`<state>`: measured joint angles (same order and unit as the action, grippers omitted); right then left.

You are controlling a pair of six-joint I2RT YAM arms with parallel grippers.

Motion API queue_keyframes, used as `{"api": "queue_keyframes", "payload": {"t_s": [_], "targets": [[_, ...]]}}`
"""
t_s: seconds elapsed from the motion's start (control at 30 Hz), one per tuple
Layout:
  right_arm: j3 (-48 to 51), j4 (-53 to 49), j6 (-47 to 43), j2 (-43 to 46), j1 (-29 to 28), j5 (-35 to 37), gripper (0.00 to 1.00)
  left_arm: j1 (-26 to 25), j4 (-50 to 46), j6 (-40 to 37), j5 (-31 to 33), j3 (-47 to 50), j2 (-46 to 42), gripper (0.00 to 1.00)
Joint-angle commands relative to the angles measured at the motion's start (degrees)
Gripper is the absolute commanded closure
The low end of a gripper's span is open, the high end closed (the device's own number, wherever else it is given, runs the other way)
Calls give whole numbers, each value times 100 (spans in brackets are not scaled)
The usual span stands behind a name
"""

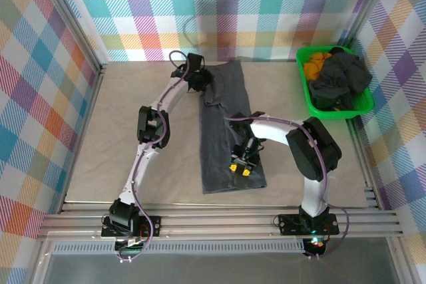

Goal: Fold and stack the t-shirts

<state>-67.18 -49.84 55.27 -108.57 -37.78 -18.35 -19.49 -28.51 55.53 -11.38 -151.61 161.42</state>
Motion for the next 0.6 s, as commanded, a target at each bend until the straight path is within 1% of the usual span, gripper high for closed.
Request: {"api": "queue_keyframes", "payload": {"t_s": [0.0, 0.03, 0.13, 0.2, 0.27, 0.33, 0.4, 0.47, 0.53, 0.57], "targets": [[-157, 300, 606, 2, -31, -119, 60, -46, -26, -2, 146, -667, 435, 52], [-164, 203, 629, 161, -15, -10, 57, -49, -191, -159, 321, -872, 315, 48], [-56, -78, 720, 777, 89, 101, 52, -64, -535, -577, 702, -870, -406, 39], [26, -340, 733, 1253, 180, 233, 48, -86, -1136, -757, 1092, -786, -946, 38], [135, -599, 649, 1761, 343, 364, 45, -112, -1652, -814, 1511, -313, -1616, 37], [336, -790, 495, 2264, 625, 438, 45, -138, -1844, -801, 1887, 807, -2528, 37], [670, -761, 255, 2693, 962, 403, 44, -152, -1766, -642, 1952, 2212, -3460, 38], [1022, -598, -196, 3002, 1290, 162, 44, -161, -1626, -569, 1709, 3642, -4324, 40], [1172, -723, -715, 3118, 1478, 95, 44, -165, -1569, -602, 1040, 5053, -5128, 46], [1216, -729, -929, 3123, 1508, 31, 43, -178, -1686, -650, 742, 5573, -5407, 49]]}}
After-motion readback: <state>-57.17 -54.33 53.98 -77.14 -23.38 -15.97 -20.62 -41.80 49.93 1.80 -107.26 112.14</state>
